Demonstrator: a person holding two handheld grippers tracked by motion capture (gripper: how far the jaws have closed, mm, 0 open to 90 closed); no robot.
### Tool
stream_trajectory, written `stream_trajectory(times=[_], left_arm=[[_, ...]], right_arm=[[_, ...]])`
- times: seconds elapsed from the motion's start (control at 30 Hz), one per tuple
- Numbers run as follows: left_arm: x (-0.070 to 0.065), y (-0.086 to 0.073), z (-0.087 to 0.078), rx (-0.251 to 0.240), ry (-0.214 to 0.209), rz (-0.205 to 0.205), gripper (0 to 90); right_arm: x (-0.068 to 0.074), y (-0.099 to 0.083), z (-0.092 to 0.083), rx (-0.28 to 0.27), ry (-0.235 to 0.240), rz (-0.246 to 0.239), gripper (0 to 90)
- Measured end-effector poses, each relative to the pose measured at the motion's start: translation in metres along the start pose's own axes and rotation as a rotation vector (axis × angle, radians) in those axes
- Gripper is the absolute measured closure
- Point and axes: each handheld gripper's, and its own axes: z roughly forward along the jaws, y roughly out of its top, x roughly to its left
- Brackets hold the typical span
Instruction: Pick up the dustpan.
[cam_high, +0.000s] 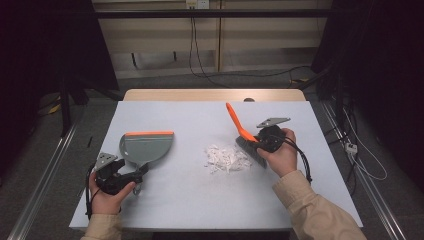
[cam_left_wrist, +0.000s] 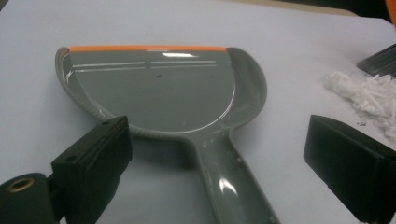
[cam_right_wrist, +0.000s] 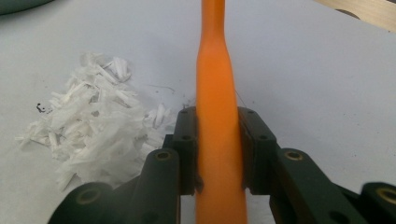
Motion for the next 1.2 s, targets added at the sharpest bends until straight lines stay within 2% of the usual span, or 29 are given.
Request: stream_trajectory(times=[0.17,0.23,0.43,0.53,0.63,0.7,0.8,0.83,1.0,1.2], left_arm=[[0.001,-0.003,-0.001,0.028,0.014,-0.012,8.5],[0.0,-0.004,0.0,0.046,0.025,-0.004,8.6],[-0.007,-0.003,0.004,0.095,0.103,0.015,9.0],[-0.012,-0.002,0.01,0.132,0.123,0.021,11.0],[-0.019,0.001,0.015,0.171,0.138,0.028,18.3],[-0.022,0.004,0.019,0.21,0.137,0.037,31.9],[-0.023,0.006,0.023,0.232,0.139,0.034,47.7],[-0.023,0.007,0.025,0.232,0.146,0.02,52.3],[-0.013,0.005,0.031,0.258,0.139,-0.013,60.7],[-0.007,0.01,0.027,0.255,0.122,-0.006,62.6]], right_arm=[[0.0,0.0,0.001,-0.006,-0.004,0.01,71.5],[0.001,0.0,0.001,-0.004,-0.009,0.011,71.5],[0.0,0.0,0.001,-0.006,-0.005,0.02,71.5],[0.0,0.0,0.001,-0.009,-0.006,0.022,71.5],[0.001,0.0,0.001,-0.01,-0.007,0.021,71.5],[0.001,0.0,0.001,-0.011,-0.007,0.012,71.5],[0.002,0.0,0.001,-0.009,-0.007,0.014,71.5],[0.002,-0.001,0.001,-0.01,-0.005,0.013,71.5],[0.002,-0.001,0.001,-0.011,-0.006,0.014,71.5],[0.003,0.0,0.001,-0.01,-0.01,0.011,71.5]])
